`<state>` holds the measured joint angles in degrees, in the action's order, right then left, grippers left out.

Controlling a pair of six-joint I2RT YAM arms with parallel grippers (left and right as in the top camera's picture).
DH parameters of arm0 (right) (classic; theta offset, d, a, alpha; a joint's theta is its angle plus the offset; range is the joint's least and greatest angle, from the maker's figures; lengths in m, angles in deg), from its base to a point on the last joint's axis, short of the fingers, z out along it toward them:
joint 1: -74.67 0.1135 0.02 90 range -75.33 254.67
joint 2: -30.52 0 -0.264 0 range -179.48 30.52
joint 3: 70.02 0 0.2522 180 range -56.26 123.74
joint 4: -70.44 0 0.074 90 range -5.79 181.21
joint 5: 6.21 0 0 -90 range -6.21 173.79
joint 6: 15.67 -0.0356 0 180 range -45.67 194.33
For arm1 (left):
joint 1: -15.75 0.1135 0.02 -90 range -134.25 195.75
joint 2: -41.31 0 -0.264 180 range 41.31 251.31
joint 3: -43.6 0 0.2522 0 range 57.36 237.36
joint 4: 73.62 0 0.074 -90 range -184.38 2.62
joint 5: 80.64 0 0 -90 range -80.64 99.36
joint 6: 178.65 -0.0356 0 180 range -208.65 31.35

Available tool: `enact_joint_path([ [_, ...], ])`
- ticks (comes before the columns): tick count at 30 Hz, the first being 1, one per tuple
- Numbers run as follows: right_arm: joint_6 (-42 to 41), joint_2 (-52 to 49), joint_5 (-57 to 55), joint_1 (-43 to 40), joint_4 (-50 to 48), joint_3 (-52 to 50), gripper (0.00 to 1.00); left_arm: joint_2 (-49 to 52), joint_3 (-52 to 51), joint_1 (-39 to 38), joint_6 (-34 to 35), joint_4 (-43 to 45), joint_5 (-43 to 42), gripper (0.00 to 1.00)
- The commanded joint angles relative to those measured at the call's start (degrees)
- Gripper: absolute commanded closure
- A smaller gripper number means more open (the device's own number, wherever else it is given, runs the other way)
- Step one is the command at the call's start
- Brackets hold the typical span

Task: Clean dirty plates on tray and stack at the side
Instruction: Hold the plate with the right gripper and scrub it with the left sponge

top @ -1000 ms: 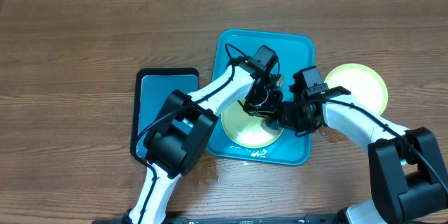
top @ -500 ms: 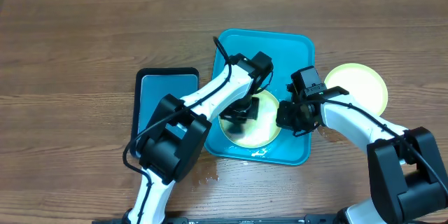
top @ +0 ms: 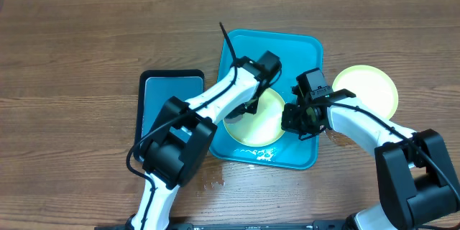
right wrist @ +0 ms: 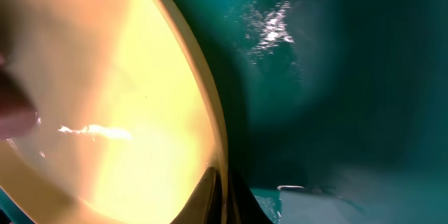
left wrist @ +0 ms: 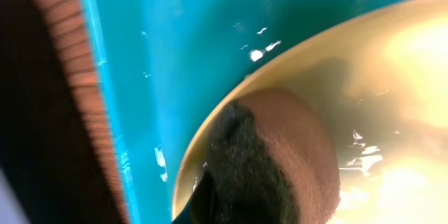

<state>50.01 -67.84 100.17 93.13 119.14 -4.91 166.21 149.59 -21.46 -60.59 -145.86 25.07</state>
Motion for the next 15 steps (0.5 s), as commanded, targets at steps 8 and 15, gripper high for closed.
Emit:
enact_joint_path([
  [8,1.4,-1.0,-3.9,-0.5,1.6,-0.8,0.96,4.8,-1.1,-0.8,-7.1,14.8,-54.4,0.96],
  [15,1.4,-1.0,-3.9,-0.5,1.6,-0.8,0.96,5.6,-1.1,0.0,-2.0,8.3,-44.0,0.96],
])
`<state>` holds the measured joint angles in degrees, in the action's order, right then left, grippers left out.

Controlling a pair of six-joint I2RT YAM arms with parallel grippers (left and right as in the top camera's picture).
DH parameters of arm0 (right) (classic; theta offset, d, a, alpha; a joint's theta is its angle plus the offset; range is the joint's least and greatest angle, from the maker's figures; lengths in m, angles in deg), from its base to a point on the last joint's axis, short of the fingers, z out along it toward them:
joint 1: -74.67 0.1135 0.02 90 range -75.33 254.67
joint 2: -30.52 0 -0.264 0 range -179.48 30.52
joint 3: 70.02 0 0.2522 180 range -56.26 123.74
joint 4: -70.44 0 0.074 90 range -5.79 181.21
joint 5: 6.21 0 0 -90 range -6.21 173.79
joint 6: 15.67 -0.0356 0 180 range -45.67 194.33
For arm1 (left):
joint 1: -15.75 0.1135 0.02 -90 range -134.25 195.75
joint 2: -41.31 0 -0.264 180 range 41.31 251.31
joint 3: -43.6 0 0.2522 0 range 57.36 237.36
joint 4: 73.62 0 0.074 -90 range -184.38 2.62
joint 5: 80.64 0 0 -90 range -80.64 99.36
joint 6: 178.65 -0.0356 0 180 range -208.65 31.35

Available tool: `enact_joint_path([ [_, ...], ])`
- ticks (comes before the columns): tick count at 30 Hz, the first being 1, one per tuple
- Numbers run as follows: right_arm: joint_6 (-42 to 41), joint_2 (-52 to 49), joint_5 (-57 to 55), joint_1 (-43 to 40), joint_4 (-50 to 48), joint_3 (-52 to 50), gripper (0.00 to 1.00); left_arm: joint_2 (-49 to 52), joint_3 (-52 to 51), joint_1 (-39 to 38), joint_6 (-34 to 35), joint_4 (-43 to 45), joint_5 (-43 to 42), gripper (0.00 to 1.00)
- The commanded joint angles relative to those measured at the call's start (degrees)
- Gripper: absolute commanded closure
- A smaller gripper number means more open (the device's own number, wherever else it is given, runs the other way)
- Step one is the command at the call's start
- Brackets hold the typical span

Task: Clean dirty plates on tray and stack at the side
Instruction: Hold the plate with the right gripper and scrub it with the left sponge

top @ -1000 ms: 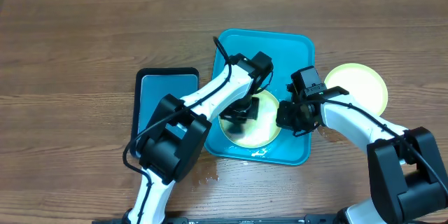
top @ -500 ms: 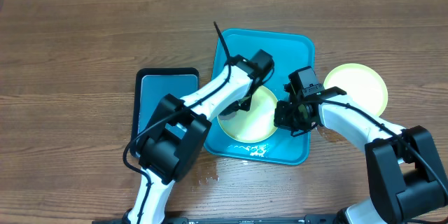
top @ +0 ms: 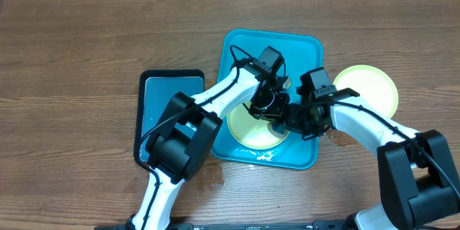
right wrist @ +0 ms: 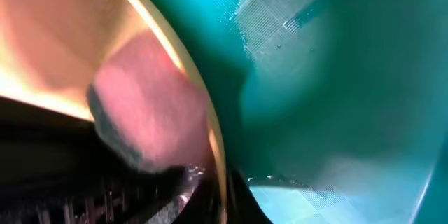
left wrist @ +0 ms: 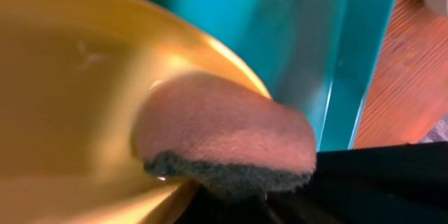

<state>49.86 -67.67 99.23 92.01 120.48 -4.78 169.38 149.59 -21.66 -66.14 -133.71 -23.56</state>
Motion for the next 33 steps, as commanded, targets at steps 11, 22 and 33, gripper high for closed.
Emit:
enact_joint_path([
  [11,1.5,-1.2,-3.0,0.6,0.3,-0.9,0.96,-2.7,-0.6,2.5,11.3,-19.1,42.0,0.96],
  [22,1.5,-1.2,-3.0,0.6,0.2,-0.9,0.96,-4.6,-0.6,2.7,16.0,-22.0,57.9,0.96],
  [33,1.5,-1.2,-3.0,0.6,0.3,-0.9,0.96,-22.9,-0.6,3.6,19.7,-25.6,55.6,0.96],
])
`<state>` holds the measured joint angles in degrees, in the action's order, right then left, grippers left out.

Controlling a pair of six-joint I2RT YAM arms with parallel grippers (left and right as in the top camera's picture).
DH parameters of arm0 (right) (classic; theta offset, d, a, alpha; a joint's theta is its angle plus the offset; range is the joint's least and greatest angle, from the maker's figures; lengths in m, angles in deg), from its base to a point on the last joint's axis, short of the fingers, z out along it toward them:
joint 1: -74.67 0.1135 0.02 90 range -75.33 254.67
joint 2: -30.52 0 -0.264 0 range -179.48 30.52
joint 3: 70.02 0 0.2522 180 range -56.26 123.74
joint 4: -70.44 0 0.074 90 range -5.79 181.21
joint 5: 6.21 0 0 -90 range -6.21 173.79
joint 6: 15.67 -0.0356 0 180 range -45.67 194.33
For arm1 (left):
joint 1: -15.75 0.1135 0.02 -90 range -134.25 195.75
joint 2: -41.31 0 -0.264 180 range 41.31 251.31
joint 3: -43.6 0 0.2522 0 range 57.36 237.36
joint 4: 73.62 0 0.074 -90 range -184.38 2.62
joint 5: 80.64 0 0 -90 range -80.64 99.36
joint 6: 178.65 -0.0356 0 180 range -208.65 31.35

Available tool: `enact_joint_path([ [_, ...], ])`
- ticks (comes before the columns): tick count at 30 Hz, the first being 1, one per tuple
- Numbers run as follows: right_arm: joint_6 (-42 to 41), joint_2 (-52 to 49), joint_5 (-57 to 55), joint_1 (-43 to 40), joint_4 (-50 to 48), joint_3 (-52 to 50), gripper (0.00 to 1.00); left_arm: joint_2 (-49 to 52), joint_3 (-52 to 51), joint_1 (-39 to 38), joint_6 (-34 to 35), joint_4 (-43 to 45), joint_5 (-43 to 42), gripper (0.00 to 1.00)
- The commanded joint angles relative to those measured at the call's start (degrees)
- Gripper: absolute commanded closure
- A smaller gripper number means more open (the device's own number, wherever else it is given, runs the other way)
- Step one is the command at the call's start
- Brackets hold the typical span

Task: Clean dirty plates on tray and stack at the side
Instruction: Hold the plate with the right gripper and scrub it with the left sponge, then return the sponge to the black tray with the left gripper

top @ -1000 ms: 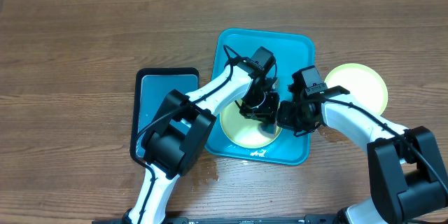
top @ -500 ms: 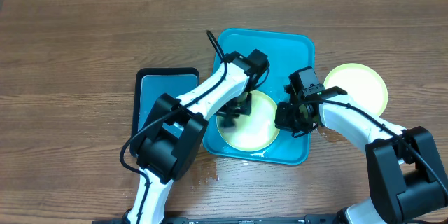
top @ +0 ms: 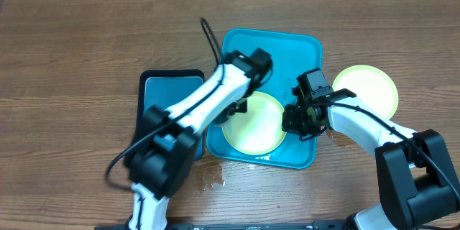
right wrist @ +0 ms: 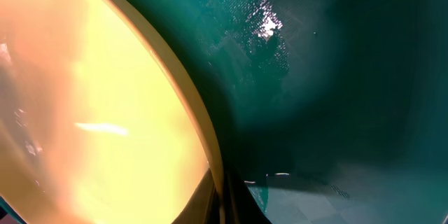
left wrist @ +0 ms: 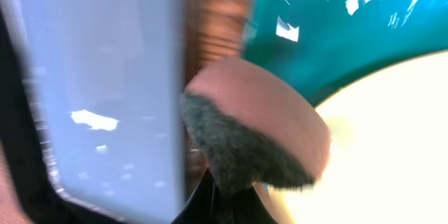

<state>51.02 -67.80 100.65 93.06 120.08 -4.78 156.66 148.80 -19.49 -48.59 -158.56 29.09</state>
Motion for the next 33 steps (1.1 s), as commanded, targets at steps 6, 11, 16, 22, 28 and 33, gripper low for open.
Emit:
enact_joint_path([
  [6,0.4,-1.0,-4.4,-0.5,0.9,-0.9,0.96,-21.4,0.2,6.2,0.1,-5.3,2.4,0.96],
  [11,0.4,-1.0,-4.4,-0.4,0.9,-0.9,0.96,-22.0,-5.9,15.2,-5.0,-5.4,-1.8,0.96],
  [16,0.7,-1.0,-4.4,-0.4,1.0,-0.9,0.96,-19.7,-22.7,23.7,-13.8,10.8,-18.4,0.96],
  [22,0.8,0.1,-6.4,-0.4,4.1,0.5,0.96,-21.5,-24.3,28.4,-16.1,12.0,-23.5,0.3],
  [28,2.2,8.3,-14.6,4.1,12.1,9.4,0.96,-31.5,-16.9,29.9,-17.4,5.7,-23.9,0.0],
  [33,4.3,10.3,-18.1,10.2,13.6,18.8,0.96,-39.8,-9.8,30.1,-17.4,0.7,-23.8,0.0],
])
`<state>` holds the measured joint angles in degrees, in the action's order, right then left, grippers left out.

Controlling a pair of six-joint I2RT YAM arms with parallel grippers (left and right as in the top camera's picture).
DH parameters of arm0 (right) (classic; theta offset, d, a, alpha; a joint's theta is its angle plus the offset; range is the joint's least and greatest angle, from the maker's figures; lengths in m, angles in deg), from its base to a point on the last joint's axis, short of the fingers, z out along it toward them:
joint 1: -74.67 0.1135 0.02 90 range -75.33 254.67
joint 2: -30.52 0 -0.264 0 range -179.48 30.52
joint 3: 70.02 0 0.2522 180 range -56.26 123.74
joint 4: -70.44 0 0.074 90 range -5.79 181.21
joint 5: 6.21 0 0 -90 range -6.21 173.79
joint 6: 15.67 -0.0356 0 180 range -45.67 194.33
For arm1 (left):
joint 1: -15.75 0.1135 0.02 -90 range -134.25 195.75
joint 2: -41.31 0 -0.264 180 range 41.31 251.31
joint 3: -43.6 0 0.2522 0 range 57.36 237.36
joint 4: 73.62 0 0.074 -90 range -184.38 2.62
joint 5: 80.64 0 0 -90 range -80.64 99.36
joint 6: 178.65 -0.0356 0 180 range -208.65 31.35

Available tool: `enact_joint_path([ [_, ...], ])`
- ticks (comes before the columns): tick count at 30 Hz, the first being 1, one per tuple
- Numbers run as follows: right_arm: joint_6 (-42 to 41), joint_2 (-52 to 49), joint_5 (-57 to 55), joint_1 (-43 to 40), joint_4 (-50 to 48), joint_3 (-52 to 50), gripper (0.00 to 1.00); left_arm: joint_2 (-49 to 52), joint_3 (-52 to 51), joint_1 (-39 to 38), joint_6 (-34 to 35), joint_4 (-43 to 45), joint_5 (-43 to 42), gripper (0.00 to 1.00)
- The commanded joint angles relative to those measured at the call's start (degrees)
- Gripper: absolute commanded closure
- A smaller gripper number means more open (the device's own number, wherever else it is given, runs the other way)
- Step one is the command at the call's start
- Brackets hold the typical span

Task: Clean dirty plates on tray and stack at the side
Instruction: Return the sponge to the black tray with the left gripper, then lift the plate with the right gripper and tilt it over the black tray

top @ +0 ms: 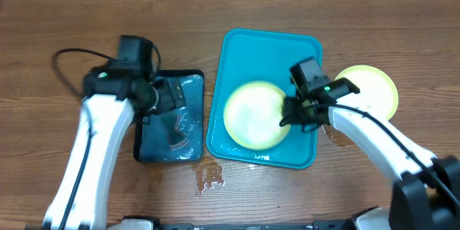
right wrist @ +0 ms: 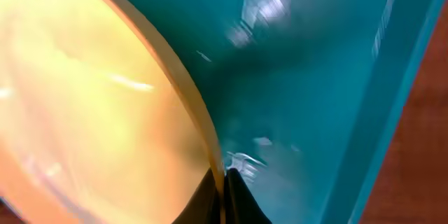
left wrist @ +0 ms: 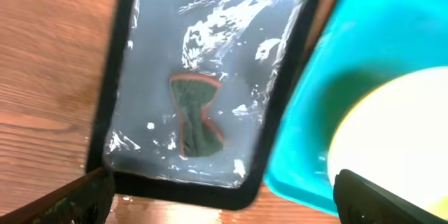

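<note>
A yellow-green plate (top: 251,115) lies in the teal tray (top: 266,43). My right gripper (top: 291,115) is shut on the plate's right rim. In the right wrist view the rim of the plate (right wrist: 91,98) runs down between the closed tips of the right gripper (right wrist: 224,189). A pink and grey sponge (left wrist: 194,115) lies in the water of the black basin (left wrist: 119,112). My left gripper (left wrist: 220,203) hangs open above the basin with nothing in it. Its fingers (left wrist: 70,199) show far apart at the frame's lower corners.
A second yellow-green plate (top: 374,86) sits on the wooden table right of the tray. The black basin (top: 144,147) stands just left of the tray. Drops of water (top: 208,178) lie on the wood in front of them.
The left gripper has let go of the sponge, which now lies in the basin, and it stands open above the basin. The right gripper still holds the plate's rim.
The left gripper held the sponge on the plate's left part, then on its right part near the right gripper, then at its left edge by the basin. Now the sponge is in the basin. The right gripper held the rim at every moment.
</note>
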<state>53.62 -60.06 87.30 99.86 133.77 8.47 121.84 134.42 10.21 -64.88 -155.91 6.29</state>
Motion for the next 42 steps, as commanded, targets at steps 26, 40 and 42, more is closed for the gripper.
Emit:
enact_joint_path([
  [26,12.3,-6.8,-43.1,34.1,-31.1,9.3,0.96,-28.8,14.9,0.4,-1.1,-13.8,-1.2,0.0],
  [40,20.6,-6.8,-68.6,45.0,-38.3,9.3,0.96,-28.8,14.9,0.4,-1.1,-13.8,-1.2,0.0],
  [42,21.3,-6.8,-68.7,45.4,-38.8,9.3,0.96,-28.8,14.9,0.4,-1.1,-13.8,-1.2,0.0],
])
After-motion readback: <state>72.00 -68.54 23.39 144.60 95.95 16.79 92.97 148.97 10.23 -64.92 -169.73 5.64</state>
